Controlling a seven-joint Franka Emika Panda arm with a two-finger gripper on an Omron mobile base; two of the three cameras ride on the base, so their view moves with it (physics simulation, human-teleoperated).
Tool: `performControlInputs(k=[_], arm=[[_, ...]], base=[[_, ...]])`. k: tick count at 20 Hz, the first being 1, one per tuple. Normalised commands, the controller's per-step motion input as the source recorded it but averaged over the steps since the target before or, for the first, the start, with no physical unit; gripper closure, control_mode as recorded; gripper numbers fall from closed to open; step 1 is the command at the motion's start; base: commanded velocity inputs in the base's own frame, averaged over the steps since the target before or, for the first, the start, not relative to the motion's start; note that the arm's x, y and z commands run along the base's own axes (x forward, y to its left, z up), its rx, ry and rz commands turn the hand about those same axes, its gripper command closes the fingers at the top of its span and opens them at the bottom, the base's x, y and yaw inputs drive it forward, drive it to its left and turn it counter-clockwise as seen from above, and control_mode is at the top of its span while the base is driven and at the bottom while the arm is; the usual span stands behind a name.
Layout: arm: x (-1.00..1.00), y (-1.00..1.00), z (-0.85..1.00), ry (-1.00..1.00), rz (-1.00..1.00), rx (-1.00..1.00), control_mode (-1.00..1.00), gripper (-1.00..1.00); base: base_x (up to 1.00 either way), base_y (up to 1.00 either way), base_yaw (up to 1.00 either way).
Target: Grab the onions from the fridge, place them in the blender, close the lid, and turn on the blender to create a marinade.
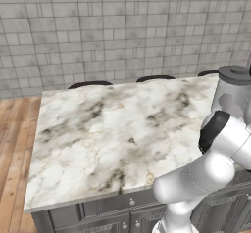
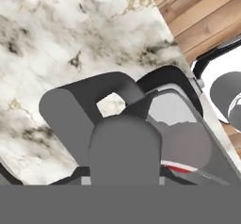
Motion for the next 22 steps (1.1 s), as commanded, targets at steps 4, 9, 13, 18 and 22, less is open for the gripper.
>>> performControlInputs(k=[4, 9, 13, 18, 22], arm=[[-0.48, 0.0, -0.01, -0.01, 0.12, -0.07, -1.0, 1.0], [-0.49, 0.0, 0.0, 0.0, 0.09, -0.04, -1.0, 1.0], [-0.3, -0.14, 0.01, 0.0, 0.02, -0.03, -1.0, 1.0], [-0.06, -0.06, 0.0, 0.0, 0.0, -0.02, -1.0, 1.0], [0.12, -0.03, 0.0, 0.02, 0.0, -0.01, -1.0, 1.0]], base=[[0.0, 0.0, 0.0], [0.0, 0.0, 0.0], [0.0, 0.0, 0.0], [0.0, 0.0, 0.0], [0.0, 0.0, 0.0]])
